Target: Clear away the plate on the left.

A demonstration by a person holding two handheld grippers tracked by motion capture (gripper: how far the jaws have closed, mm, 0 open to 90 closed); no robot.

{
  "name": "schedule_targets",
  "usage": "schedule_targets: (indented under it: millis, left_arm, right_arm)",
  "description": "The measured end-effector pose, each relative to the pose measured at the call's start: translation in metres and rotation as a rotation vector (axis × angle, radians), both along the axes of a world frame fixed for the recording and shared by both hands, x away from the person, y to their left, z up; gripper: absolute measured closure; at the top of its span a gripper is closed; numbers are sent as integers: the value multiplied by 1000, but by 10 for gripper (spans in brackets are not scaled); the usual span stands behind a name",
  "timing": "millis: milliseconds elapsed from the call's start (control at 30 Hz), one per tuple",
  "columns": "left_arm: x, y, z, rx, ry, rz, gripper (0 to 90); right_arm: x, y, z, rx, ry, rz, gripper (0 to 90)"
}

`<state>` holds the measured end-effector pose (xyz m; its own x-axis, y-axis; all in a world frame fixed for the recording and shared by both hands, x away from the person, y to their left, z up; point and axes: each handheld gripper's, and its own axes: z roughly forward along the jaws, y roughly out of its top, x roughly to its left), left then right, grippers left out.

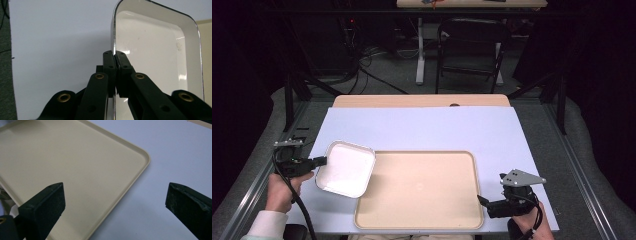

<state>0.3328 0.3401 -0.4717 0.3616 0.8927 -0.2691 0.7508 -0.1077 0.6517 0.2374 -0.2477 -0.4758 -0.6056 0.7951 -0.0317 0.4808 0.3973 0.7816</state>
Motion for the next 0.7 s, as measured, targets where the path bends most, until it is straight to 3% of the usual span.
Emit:
schedule_targets:
  millis: [133,367,533,700]
  left_arm:
    - [0,-7,1,1,-14,-18,882]
    - [2,-21,3,-10,-28,-39,882]
    - [3,-30,2,-9,-18,-53,881]
    - [5,-39,3,-27,-33,-57,881]
  right_arm:
    - [3,5,0,-16,-7,7,23]
    - [10,14,0,-3,-2,16,22]
    - [14,27,0,7,5,62,23]
    - [24,42,-1,-4,20,100,22]
